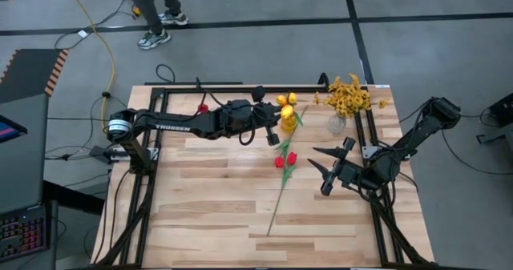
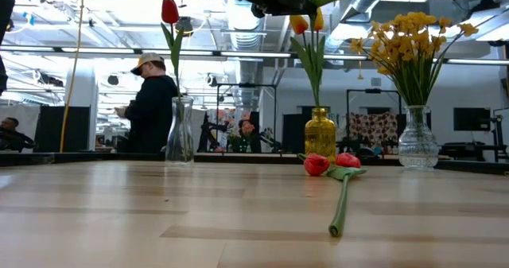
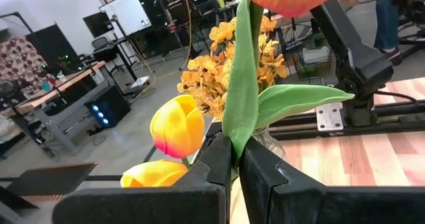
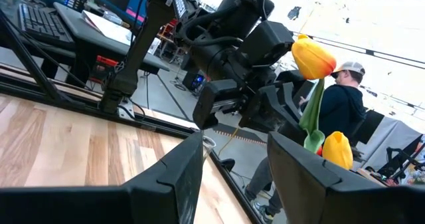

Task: Sort flowers into vase by color
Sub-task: Put the yellow flower into the yellow flower vase

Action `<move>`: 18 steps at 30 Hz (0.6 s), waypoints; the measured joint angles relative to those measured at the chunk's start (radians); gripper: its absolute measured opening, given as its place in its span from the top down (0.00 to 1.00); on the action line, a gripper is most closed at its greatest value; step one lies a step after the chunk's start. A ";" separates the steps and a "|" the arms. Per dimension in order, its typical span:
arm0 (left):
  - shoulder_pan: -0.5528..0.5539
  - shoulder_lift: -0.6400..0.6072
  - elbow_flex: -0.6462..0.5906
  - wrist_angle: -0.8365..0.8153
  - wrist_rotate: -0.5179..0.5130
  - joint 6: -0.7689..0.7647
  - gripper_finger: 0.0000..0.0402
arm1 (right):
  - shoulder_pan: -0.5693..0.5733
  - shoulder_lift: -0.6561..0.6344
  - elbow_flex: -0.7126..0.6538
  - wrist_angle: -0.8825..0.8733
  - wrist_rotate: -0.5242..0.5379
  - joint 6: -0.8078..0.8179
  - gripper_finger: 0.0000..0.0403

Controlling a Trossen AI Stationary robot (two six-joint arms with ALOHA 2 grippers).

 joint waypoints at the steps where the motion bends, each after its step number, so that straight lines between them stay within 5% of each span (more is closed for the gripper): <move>1: 0.001 0.000 0.000 0.000 0.000 -0.008 0.99 | 0.000 0.000 0.000 0.000 0.000 0.000 0.51; 12: 0.027 0.002 0.000 -0.005 0.000 -0.177 0.99 | 0.000 0.000 0.000 0.000 0.000 0.000 0.51; 18: 0.045 0.002 0.000 -0.006 0.000 -0.246 0.89 | 0.000 0.000 0.000 0.000 0.000 0.000 0.51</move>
